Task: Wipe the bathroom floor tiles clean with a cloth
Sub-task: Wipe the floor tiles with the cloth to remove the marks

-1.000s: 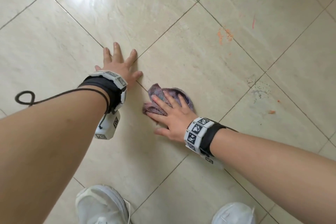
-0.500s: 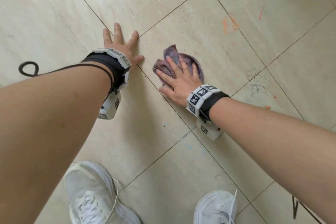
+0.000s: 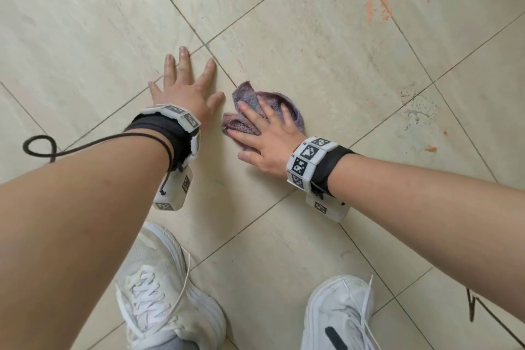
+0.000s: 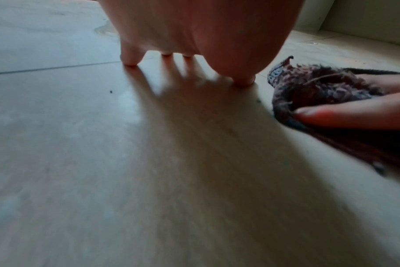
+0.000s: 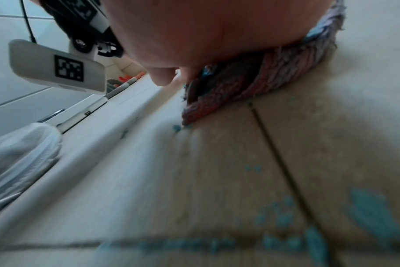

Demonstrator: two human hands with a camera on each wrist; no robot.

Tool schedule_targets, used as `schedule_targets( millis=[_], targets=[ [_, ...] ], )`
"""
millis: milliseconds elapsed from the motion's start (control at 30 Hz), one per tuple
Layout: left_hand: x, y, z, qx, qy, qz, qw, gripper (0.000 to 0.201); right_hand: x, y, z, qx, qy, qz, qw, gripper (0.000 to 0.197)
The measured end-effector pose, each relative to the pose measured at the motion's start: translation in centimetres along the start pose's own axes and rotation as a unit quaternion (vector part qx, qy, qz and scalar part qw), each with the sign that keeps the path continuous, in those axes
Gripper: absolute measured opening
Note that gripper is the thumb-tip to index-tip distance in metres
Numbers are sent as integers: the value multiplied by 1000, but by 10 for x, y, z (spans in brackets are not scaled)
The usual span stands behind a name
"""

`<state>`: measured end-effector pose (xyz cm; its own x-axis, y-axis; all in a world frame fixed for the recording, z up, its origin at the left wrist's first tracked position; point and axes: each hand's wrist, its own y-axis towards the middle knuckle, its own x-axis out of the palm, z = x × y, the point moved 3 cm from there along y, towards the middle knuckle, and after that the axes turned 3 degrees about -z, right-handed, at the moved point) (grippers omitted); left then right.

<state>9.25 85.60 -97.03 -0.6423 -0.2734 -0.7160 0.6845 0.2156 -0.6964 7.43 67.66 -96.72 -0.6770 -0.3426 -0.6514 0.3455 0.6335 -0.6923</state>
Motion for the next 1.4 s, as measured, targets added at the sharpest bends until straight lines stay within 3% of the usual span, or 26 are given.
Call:
schedule_targets(
  millis=[133, 233, 400, 500, 633, 767, 900, 1033, 1200, 1300, 1400],
  targets=[
    [1, -1, -2, -1, -6, 4, 1000, 65, 22, -19, -9, -48, -39, -32, 998, 54],
    [0, -3, 1, -6, -15, 5, 1000, 65, 29, -33, 11, -49, -66, -45, 996, 54],
    [-10, 7, 16, -22, -35, 4, 999, 70, -14, -20, 82, 109, 24, 25, 993, 55],
    [-15, 16, 30, -30, -58, 18, 998, 73, -42, 12, 86, 166, 98, 63, 979, 58],
    [-24, 29, 38, -18, -44, 35, 998, 75, -36, 9, 69, 155, 100, 78, 980, 58],
    [-43, 51, 52, -8, -42, 32, 999, 79, -29, -14, 109, 193, 97, 73, 974, 58],
    [-52, 67, 70, -29, -64, 27, 997, 84, -73, 13, 142, 263, 168, 92, 946, 60],
    [-64, 79, 76, -32, -71, 20, 997, 90, -118, 59, 128, 262, 185, 116, 940, 61],
    [-74, 87, 75, -15, -55, 9, 998, 103, -79, 33, 108, 220, 123, 105, 962, 60],
    [-77, 90, 76, -13, -56, 0, 998, 107, -66, 11, 124, 247, 121, 94, 957, 60],
    [-78, 93, 77, -12, -57, -2, 998, 110, -85, 26, 136, 272, 161, 110, 942, 62]
  ],
)
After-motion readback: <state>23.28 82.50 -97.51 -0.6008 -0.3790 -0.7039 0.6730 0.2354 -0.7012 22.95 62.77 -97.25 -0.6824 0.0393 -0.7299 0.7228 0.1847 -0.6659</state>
